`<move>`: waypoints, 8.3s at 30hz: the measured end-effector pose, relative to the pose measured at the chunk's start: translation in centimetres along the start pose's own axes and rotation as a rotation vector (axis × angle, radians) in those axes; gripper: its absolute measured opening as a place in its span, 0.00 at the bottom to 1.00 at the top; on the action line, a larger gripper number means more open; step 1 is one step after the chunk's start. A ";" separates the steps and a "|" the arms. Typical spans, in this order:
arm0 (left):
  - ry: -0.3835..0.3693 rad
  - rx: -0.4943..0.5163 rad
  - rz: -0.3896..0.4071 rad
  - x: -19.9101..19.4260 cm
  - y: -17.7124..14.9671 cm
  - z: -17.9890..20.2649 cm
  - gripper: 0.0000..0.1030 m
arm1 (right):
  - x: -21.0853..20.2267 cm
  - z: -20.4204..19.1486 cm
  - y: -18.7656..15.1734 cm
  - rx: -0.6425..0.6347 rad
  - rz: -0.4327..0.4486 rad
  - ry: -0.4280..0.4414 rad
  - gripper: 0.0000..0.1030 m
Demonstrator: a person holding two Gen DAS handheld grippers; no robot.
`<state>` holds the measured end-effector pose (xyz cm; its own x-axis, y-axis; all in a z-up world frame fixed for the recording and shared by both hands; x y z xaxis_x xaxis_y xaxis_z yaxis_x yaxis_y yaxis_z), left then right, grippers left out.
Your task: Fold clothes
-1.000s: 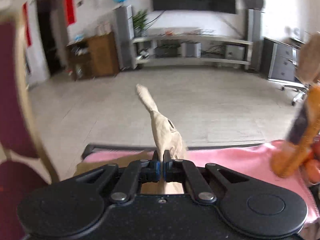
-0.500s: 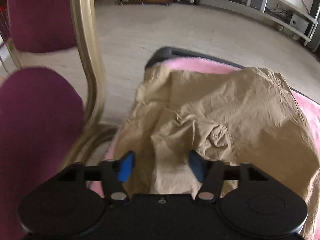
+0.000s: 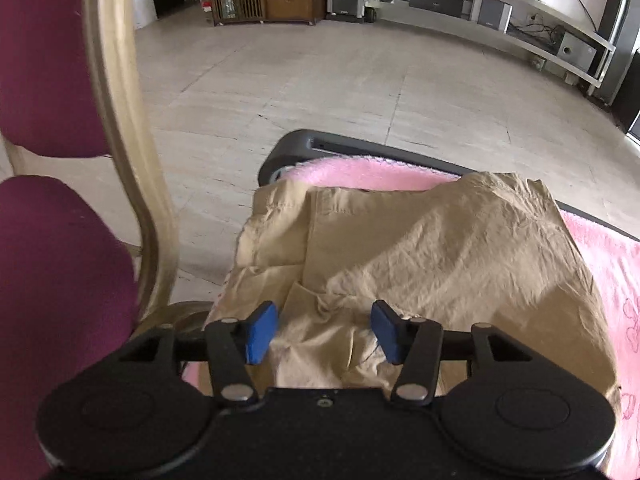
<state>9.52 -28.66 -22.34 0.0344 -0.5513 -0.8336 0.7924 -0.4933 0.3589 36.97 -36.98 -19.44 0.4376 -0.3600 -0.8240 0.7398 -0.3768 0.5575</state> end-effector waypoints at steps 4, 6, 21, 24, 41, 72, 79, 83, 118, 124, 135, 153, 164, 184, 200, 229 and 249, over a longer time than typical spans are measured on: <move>0.019 0.034 0.019 -0.6 -0.3 0.4 0.01 | 0.6 0.1 0.3 0.005 0.030 -0.020 0.08; 0.030 0.042 0.048 -1.4 -0.4 0.7 0.00 | -0.9 0.8 0.7 0.048 0.098 0.008 0.08; 0.113 -0.148 0.016 -3.0 -1.9 -2.0 0.08 | 1.2 -3.4 0.1 0.038 -0.003 0.139 0.17; 0.132 -0.160 0.022 -3.3 -1.9 -2.2 0.19 | 1.1 -2.9 -0.3 0.059 -0.031 0.184 0.32; 0.046 -0.048 0.351 -9.4 -1.4 1.6 0.26 | -25.8 20.1 -8.8 0.026 0.207 0.088 0.65; 0.189 -0.060 0.385 1.8 11.4 -1.3 0.08 | 2.3 24.4 -11.6 0.544 -0.069 0.659 0.03; 0.164 0.070 0.430 0.7 15.1 0.6 0.07 | -1.5 28.0 -7.7 0.422 0.117 0.541 0.22; 0.159 0.212 0.369 3.3 16.9 2.1 0.17 | -2.7 24.0 -6.1 0.236 0.058 0.707 0.29; 0.414 0.140 0.522 -11.3 7.7 5.8 0.29 | -15.3 35.6 -9.2 0.486 0.255 0.337 0.42; 0.257 0.097 0.446 -12.2 -2.1 6.3 0.29 | -23.8 34.0 -15.6 0.447 0.215 0.378 0.55; 0.176 -0.042 0.375 -6.6 -6.6 6.6 0.19 | -19.1 26.4 -26.4 0.560 -0.025 0.497 0.24; 0.383 0.115 0.162 -0.9 -6.5 7.0 0.22 | -12.9 24.5 -28.5 0.529 -0.158 0.466 0.26; 0.243 -0.002 0.255 -2.6 -4.2 6.1 0.19 | -16.0 27.9 -26.5 0.586 -0.018 0.428 0.44; 0.281 -0.200 0.371 0.7 0.7 1.9 0.12 | -4.0 27.7 -24.3 0.952 -0.015 0.636 0.00; 0.206 0.178 0.326 -3.5 -6.6 8.3 0.16 | -17.9 23.9 -27.4 0.543 -0.014 0.513 0.33; 0.188 0.229 0.205 -3.0 -10.9 9.5 0.13 | -18.8 20.9 -33.0 0.274 -0.089 0.462 0.09; -0.150 -0.281 0.180 -5.7 -10.6 4.6 0.57 | -19.5 26.1 -33.7 0.626 -0.146 0.627 0.56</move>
<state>-1.91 -23.37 -19.51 0.1152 -0.7155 -0.6891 0.9190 -0.1866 0.3474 -9.80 -39.51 -19.49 0.6956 0.1911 -0.6925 0.4761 -0.8445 0.2453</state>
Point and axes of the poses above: each gripper's, at about its wrist camera, not at the fingertips, and x roughly the way its jaws point, z to its right, y to its top, the point moved 6 cm from there along x, roughly the way its jaws point, and after that the axes turned 9 degrees about -y, right-handed, at the moved point
